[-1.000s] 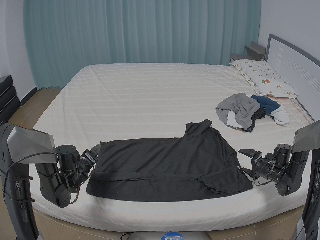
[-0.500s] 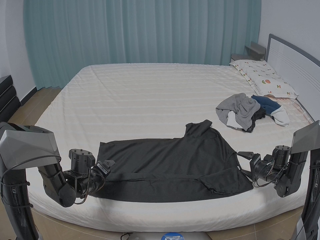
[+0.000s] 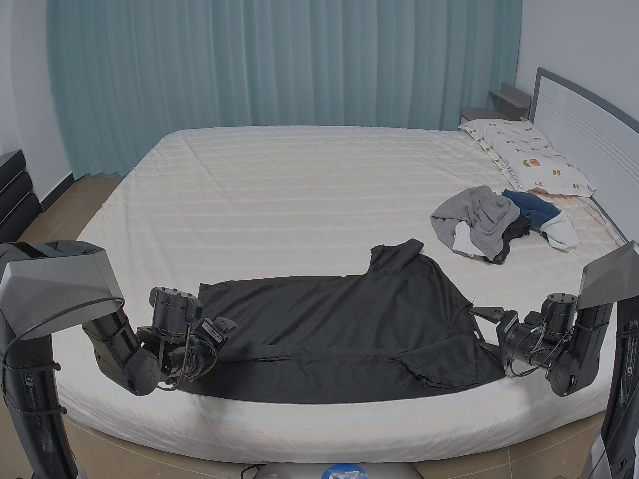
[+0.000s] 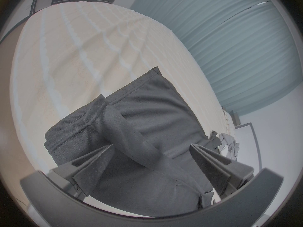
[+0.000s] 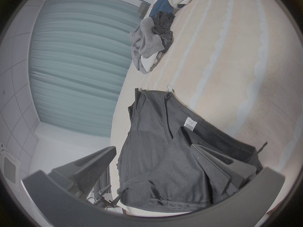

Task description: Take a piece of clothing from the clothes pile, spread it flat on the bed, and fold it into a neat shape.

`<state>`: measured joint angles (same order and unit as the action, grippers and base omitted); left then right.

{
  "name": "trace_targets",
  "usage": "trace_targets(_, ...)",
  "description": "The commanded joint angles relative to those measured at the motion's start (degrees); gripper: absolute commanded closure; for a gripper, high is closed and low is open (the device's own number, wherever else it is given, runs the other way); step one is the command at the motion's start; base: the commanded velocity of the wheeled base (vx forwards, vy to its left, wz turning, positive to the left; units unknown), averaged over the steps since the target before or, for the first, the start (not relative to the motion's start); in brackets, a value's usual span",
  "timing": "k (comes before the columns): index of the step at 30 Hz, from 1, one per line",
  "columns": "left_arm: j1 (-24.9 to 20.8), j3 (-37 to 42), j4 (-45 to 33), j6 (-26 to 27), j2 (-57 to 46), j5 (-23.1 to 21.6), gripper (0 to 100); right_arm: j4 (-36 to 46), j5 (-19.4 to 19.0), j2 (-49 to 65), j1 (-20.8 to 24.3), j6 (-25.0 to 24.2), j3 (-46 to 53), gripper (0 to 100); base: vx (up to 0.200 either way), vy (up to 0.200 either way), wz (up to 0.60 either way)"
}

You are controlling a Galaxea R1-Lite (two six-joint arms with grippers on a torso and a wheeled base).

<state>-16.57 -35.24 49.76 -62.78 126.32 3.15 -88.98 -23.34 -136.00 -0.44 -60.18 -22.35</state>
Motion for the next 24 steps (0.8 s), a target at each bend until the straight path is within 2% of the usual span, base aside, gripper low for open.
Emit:
trace_targets(1,-0.13,-1.85,-2.30,1.17,1.91,0.37,0,-0.41,-0.03,-0.23,0.00,-0.02,-0.07,0,0.000,0.000,0.00)
trace_targets(8,0.22,-4.04,-3.88,1.79,2.79,0.72,0,-0.49,-0.03,-0.23,0.00,-0.02,-0.15,0,0.000,0.000,0.00)
trace_targets(17,3.03,-9.49,-4.85,3.46,5.52,2.74,0,-0.41,-0.03,-0.23,0.00,-0.02,-0.24,0,0.000,0.000,0.00)
trace_targets(21,4.44,-11.51,-4.32,3.02,6.48,3.53,0,-0.41,-0.03,-0.23,0.00,-0.02,-0.33,0,0.000,0.000,0.00)
trace_targets(24,6.02,-14.68,-4.06,-0.41,7.19,5.56,0,-0.49,-0.03,-0.23,0.00,-0.02,-0.33,0,0.000,0.000,0.00)
